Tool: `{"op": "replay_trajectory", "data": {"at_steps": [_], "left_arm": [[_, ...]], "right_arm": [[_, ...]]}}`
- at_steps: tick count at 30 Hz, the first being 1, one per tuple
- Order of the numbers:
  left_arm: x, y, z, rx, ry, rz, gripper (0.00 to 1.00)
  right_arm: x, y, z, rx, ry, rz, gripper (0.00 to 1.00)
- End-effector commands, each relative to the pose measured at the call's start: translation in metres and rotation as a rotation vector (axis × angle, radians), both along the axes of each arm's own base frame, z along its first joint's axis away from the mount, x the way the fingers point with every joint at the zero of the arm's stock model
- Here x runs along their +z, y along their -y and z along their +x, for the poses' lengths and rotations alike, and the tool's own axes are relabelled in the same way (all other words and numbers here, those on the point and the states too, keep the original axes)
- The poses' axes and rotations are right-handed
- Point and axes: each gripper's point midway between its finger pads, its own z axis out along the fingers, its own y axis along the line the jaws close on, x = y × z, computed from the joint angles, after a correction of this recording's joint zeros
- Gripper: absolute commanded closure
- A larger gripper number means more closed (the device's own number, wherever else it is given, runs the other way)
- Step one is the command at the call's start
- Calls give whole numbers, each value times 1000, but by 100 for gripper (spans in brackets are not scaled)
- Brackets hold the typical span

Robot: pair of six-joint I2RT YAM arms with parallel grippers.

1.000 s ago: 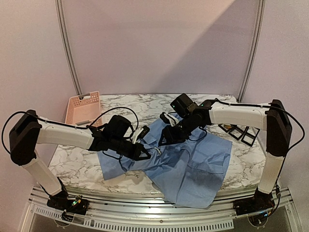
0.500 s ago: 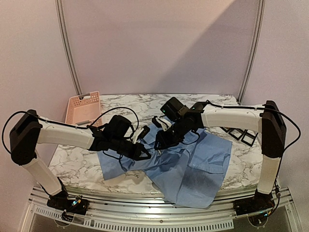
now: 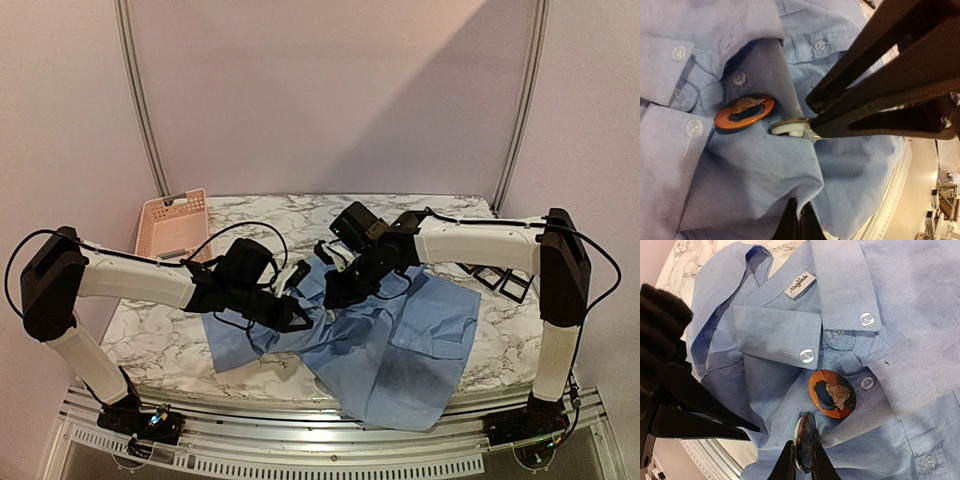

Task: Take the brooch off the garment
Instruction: Pick up the brooch from the crumpled clothing.

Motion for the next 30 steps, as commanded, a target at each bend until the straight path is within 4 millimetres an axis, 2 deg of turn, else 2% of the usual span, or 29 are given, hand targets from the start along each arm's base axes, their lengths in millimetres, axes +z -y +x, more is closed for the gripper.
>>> {"op": "replay_trajectory", "data": {"at_steps": [1,14,19,22,23,26,28,30], "left_arm": [[1,7,-3,-9,-2,-4,100],[0,7,-3,-7,-11,-3,100],[0,6,-3,-4,-12,-3,100],[0,6,-4,-2,-15,-5,100],[6,10,-1,1,3,-32,100],[14,11,2,16,13,-53,86],[22,10,6,33,27,-64,68],[33,9,9,46,41,-83,55]], "right_arm": [[-8,0,0,5,13,-43,88],[-12,0,-3,8,19,-63,86],[-15,1,-2,0,23,-75,100],[-15,3,3,-23,49,-78,100],[-13,4,6,-36,61,-75,100],[-4,3,14,-86,106,-37,100],[8,2,20,-120,148,17,100],[17,-2,24,-137,186,78,100]]}}
